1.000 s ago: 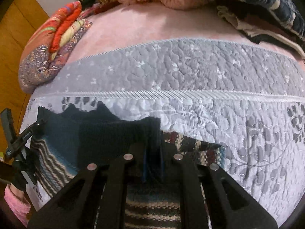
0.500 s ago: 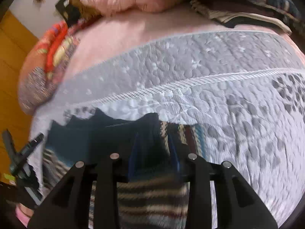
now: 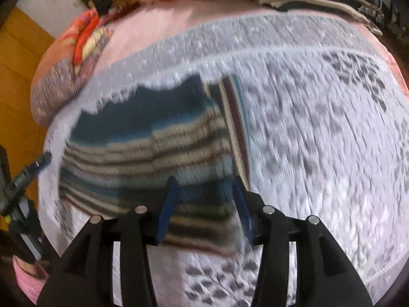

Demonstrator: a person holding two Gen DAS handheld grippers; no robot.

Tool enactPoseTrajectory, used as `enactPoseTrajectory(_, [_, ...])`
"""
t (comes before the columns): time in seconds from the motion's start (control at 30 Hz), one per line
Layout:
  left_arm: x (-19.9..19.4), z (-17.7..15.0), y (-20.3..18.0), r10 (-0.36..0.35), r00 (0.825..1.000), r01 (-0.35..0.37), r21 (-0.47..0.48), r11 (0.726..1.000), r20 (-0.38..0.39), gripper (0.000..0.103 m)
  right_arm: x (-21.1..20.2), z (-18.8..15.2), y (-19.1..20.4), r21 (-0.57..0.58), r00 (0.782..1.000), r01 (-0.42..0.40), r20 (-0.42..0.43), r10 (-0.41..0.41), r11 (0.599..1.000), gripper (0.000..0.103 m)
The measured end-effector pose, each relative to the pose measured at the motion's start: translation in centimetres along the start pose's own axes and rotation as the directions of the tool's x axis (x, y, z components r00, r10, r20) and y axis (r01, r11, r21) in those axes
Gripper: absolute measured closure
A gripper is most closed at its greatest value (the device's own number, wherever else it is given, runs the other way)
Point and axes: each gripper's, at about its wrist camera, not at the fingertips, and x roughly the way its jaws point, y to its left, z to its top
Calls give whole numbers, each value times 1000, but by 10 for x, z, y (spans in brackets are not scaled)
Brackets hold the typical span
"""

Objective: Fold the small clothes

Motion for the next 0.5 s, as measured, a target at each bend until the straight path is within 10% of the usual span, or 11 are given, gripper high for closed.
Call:
enactPoseTrajectory(0.17, [22, -20, 8, -26, 998, 24, -41, 999, -52, 36, 18, -29, -14, 37, 997, -4, -72, 6, 999, 58])
enactPoseTrajectory(0.3, [43, -29, 11, 10, 997, -10, 4, 1000, -76, 36, 33, -36, -15, 46, 994, -21, -106, 25, 999, 85])
enactPoseTrajectory(0.5, [67, -38, 23, 44, 993, -43, 16, 999, -111, 36, 43, -40, -19, 41, 991, 27, -133, -22, 999, 91])
